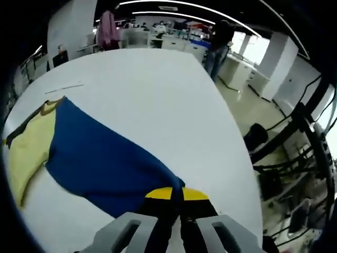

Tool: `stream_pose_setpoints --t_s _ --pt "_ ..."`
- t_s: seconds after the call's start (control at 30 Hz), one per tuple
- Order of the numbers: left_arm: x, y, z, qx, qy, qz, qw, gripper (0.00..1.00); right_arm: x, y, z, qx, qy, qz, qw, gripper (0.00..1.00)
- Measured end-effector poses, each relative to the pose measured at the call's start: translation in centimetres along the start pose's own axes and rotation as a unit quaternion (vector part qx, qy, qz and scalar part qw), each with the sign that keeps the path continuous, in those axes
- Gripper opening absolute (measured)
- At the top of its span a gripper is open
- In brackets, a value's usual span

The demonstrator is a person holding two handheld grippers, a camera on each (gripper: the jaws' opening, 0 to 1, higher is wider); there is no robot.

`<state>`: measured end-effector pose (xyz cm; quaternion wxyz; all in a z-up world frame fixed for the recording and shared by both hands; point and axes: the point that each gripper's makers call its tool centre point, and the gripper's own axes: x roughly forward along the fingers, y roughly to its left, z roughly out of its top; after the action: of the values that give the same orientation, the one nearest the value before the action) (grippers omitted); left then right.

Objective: Fold the garment on the visible template until the final outline fits inside the template.

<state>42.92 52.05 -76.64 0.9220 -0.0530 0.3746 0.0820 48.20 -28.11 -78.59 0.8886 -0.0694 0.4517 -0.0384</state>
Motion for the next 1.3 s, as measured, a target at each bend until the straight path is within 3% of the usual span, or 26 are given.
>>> stream_pose_setpoints --t_s 0.27,0.43,0.6,0.7,0.8,0.93,1.0,1.3 --pt "0.0 0.4 -0.2 0.005 0.003 0.006 1.0 0.0 0.3 -0.4 -0.1 0.007 0.005 0.005 1.0 0.0" --pt "-0.6 0.2 0.2 0.045 -0.002 0.012 0.9989 0.02 0.0 -0.3 0.0 -0.001 0.006 0.011 0.9999 0.03" --pt "-1.6 -1.0 1.3 0.05 -0.032 -0.011 0.9982 0.23 -1.1 0.9 0.8 0.004 -0.018 0.046 0.9988 0.27" --pt "-2.1 -2.0 1.2 0.084 -0.033 -0.029 0.9955 0.27 -1.6 1.8 1.0 -0.013 -0.02 0.07 0.9972 0.35" --pt "-2.6 -2.8 1.0 0.086 -0.037 -0.047 0.9945 0.35 -2.4 3.2 1.0 -0.011 -0.02 0.102 0.9946 0.46" --pt "-3.3 -3.9 1.0 0.09 -0.05 -0.069 0.9922 0.47 -3.5 5.2 1.1 -0.007 -0.028 0.148 0.9885 0.55" --pt "-3.8 -5.0 1.2 0.097 -0.067 -0.093 0.9886 0.52 -4.0 6.2 1.2 -0.015 -0.036 0.167 0.9852 0.6" --pt "-5.8 -8.1 0.5 0.134 -0.086 -0.142 0.977 0.7 -7.2 11.0 1.8 -0.047 -0.08 0.244 0.9653 0.78"
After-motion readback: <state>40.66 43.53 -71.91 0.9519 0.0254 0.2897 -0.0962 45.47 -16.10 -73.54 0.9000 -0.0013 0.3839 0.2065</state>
